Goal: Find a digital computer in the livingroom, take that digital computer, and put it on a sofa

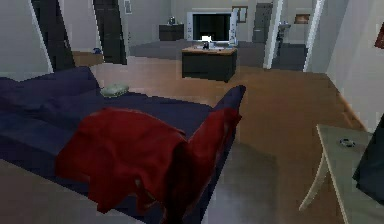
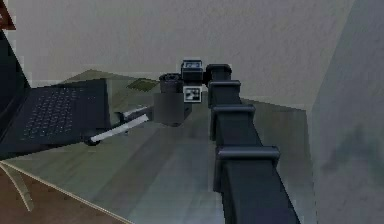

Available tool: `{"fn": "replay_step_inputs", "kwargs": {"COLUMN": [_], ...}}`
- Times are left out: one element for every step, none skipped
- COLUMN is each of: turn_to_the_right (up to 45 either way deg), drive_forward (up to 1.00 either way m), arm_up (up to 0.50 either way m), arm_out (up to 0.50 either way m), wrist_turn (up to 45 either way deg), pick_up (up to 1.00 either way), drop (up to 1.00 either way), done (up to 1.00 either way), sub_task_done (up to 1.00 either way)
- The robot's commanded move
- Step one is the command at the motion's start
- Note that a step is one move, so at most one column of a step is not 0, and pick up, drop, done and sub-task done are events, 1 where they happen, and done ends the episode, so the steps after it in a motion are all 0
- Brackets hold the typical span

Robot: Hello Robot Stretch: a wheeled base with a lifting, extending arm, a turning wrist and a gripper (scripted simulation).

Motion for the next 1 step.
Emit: {"fn": "replay_step_inputs", "kwargs": {"turn_to_the_right": [0.0], "drive_forward": [0.0], "arm_up": [0.0], "arm_out": [0.0], "wrist_turn": [-45.0], "pick_up": [0.0], "drop": [0.0], "done": [0.0], "sub_task_done": [0.0]}}
